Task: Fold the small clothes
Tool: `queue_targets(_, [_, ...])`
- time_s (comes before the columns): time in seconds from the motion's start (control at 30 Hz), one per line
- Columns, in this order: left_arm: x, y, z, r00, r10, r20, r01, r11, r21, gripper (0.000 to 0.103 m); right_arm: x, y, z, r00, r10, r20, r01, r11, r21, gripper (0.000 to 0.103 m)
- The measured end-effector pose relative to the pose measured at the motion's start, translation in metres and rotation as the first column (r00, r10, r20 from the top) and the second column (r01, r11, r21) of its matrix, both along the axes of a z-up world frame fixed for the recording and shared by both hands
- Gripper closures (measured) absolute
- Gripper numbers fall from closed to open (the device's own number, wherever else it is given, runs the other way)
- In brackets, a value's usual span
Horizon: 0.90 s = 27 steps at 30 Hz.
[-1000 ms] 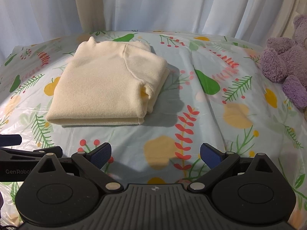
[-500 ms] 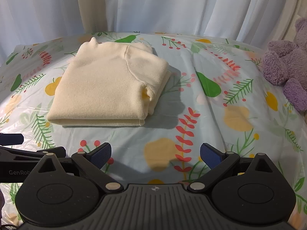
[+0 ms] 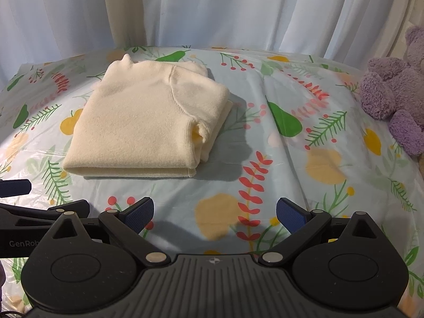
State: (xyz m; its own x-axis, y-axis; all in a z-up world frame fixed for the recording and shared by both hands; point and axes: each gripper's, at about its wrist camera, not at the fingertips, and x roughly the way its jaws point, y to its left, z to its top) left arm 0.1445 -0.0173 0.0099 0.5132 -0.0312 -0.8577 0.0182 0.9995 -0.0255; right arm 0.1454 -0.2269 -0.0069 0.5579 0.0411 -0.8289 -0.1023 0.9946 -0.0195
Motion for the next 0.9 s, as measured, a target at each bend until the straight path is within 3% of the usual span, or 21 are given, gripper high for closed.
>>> queue_targets(0.9, [0.0040,-0.0035,-0.0041,1.000,0.005,-0.017,-0.004,0.998,0.061,0.000,0.0038,-0.0021,-0.0005,1.000,-0.001,0.002,0.001,1.000,-0.017,0.004])
